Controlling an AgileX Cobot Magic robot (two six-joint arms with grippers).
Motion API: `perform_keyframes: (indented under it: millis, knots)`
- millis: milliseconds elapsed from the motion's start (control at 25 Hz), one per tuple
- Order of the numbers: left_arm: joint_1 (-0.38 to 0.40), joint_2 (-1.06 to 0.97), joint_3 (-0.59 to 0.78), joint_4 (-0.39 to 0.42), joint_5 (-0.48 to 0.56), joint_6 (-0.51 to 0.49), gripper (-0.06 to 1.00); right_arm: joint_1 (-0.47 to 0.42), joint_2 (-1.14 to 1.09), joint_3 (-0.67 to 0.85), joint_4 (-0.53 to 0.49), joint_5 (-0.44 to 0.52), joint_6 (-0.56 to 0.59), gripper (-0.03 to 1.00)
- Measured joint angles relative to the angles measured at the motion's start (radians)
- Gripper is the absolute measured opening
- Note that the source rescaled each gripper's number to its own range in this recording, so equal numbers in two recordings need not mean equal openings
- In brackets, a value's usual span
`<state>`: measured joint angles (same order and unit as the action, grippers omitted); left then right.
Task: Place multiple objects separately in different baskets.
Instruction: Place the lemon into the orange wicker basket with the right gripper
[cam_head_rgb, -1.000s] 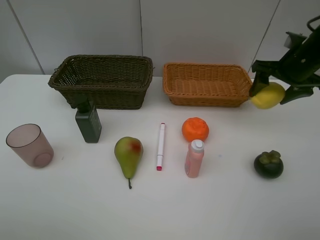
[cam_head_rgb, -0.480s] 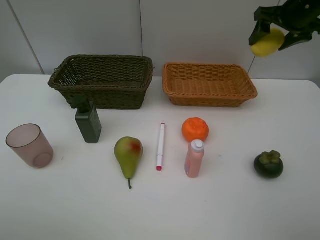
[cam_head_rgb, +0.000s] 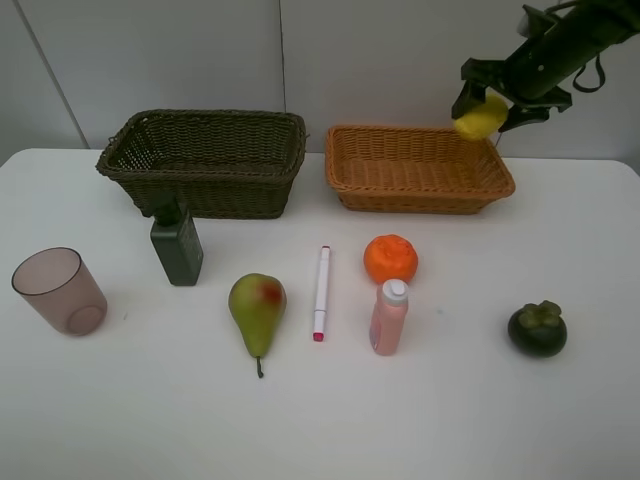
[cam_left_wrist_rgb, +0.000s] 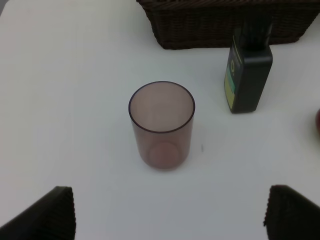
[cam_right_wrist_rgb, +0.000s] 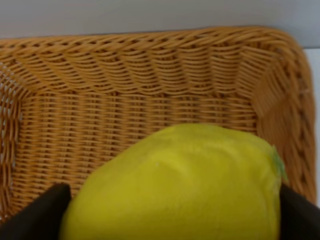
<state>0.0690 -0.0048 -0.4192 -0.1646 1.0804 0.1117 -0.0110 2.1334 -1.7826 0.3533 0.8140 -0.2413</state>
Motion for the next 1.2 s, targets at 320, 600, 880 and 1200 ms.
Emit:
perform_keyframes:
  millis: [320,600,880,1200]
  knots:
    - [0.000,0.000,0.000,0.000,0.000,0.000,1.00,0.017,0.105,0.000,0.017,-0.049,-0.009,0.74]
    - [0.000,0.000,0.000,0.000,0.000,0.000,1.00,0.017,0.125,-0.001,0.024,-0.082,-0.010,0.74]
    - [0.000,0.000,0.000,0.000,0.000,0.000,1.00,0.017,0.125,-0.001,0.024,-0.114,0.002,0.74]
    - [0.000,0.000,0.000,0.000,0.000,0.000,1.00,0.017,0.125,-0.001,0.025,-0.083,0.002,0.77]
